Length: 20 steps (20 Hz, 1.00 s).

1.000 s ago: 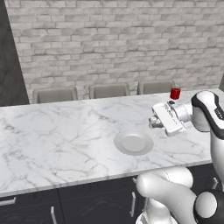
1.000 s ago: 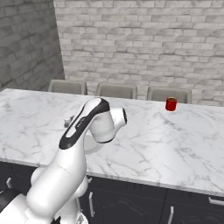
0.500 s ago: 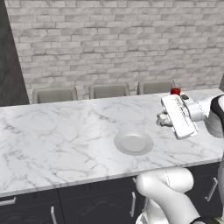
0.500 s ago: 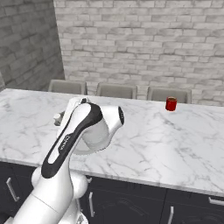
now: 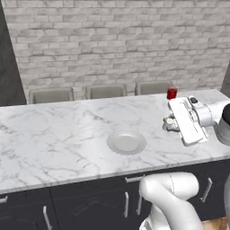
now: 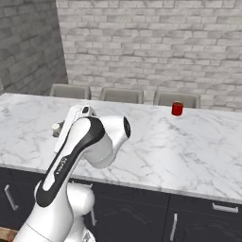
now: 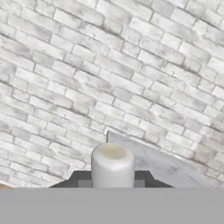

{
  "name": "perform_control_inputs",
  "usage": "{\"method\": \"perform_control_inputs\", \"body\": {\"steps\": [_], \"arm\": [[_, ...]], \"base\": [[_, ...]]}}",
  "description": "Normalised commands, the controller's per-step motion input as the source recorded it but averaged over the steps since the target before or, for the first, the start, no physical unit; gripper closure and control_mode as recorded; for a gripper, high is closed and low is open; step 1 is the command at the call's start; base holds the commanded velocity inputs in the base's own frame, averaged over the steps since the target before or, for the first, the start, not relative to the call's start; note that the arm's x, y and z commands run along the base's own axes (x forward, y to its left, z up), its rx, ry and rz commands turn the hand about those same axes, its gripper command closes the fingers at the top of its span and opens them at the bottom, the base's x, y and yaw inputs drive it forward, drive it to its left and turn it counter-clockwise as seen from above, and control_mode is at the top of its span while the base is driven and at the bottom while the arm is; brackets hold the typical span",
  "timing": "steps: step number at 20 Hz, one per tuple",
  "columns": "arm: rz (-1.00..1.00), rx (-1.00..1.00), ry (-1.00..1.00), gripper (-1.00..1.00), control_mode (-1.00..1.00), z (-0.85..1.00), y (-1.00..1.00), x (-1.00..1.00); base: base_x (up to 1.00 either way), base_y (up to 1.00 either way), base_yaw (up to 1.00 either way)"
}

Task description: Pick up the marshmallow and place it in the cup of hot chocolate on the dining counter.

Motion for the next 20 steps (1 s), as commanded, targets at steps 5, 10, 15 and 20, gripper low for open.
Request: {"method": "perform_control_inputs", "body": {"steps": [5,10,15,20], "arm": [[0.00,0.00,0.00,1.00,1.00,0.00,0.00,0.00],[0.00,0.00,0.00,1.00,1.00,0.00,0.00,0.00],[0.00,0.00,0.00,1.00,1.00,0.00,0.00,0.00],[0.00,0.00,0.00,1.00,1.00,0.00,0.00,0.00]], "base": [[-0.32,-1.00,0.00],[-0.13,-1.00,0.00],[-0.13,-1.00,0.00],[-0.21,-1.00,0.00]]}}
